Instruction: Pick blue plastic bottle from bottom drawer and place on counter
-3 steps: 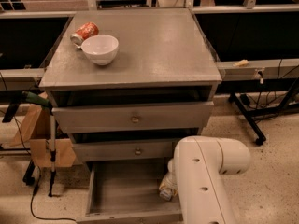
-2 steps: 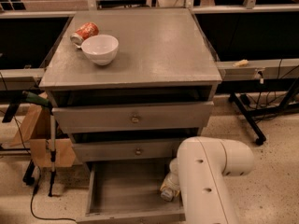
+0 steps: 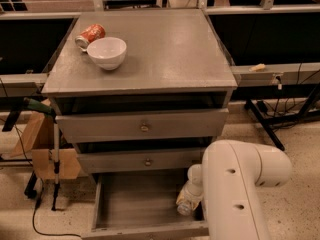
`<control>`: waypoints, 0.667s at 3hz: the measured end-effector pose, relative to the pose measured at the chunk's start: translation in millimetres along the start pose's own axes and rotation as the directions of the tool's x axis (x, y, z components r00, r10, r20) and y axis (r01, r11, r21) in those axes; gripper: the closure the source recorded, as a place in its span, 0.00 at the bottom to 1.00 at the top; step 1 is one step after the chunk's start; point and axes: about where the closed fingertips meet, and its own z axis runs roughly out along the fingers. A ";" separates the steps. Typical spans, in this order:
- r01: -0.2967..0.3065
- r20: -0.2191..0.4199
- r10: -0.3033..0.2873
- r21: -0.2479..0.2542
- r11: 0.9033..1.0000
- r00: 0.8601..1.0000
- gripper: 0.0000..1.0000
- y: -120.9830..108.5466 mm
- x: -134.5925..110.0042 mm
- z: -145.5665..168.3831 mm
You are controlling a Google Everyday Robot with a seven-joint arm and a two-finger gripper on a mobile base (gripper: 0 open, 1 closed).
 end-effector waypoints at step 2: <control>0.136 -0.043 -0.132 0.107 0.985 0.990 1.00 -29.4 27.1 -107.6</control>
Offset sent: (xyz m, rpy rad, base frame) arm -0.0443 -0.0760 0.1679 -0.1376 0.0525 0.2320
